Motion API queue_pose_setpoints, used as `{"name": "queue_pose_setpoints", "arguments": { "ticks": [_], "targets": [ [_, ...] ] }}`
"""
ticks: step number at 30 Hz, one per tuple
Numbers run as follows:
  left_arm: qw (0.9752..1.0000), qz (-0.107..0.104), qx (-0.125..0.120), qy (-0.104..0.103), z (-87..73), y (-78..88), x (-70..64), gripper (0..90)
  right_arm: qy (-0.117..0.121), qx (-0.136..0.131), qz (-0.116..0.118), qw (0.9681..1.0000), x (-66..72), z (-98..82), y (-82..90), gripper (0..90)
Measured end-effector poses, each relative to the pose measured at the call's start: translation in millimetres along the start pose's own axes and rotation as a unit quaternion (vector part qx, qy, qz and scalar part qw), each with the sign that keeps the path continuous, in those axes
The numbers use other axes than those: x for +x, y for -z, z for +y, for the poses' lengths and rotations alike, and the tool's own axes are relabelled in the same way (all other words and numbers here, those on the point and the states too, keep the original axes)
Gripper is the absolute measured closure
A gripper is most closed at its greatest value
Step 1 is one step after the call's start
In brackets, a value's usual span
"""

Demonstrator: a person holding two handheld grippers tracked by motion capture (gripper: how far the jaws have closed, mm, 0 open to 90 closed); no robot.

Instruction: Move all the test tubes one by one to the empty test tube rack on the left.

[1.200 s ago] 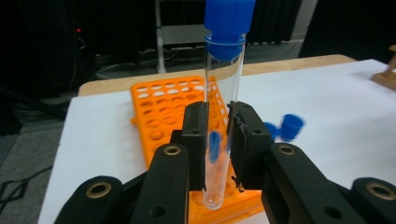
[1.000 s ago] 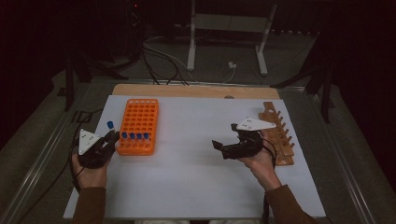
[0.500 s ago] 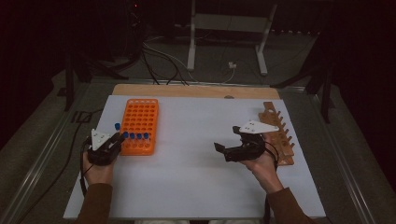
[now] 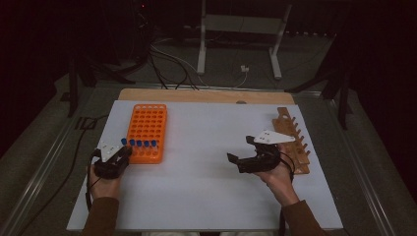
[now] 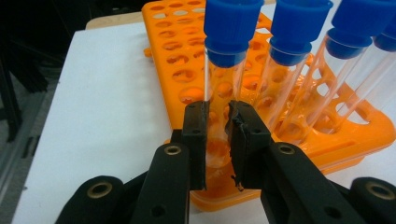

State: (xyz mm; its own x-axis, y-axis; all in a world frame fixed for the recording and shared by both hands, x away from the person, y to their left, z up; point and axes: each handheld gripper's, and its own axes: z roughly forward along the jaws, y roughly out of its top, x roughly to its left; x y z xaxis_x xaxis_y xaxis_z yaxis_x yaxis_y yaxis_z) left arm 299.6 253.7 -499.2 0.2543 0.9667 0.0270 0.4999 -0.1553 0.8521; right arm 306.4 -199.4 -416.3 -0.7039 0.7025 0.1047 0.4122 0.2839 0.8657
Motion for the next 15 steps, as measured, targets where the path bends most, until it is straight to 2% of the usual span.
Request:
{"name": "queue_pose_setpoints", "arguments": {
  "ticks": [12, 15],
  "targets": [
    [0.9996, -0.018, 0.006, 0.021, -0.5, 2.2, 4.4, 78.3, -0.019, -0.006, -0.011, 0.9997, -9.7, -15.6, 7.8, 5.9],
    [0.9991, -0.032, 0.007, 0.029, 0.0, 2.5, 7.5, 77.3, -0.019, -0.007, -0.017, 0.9997, -10.8, -19.7, 10.2, 5.9]
  ]
}}
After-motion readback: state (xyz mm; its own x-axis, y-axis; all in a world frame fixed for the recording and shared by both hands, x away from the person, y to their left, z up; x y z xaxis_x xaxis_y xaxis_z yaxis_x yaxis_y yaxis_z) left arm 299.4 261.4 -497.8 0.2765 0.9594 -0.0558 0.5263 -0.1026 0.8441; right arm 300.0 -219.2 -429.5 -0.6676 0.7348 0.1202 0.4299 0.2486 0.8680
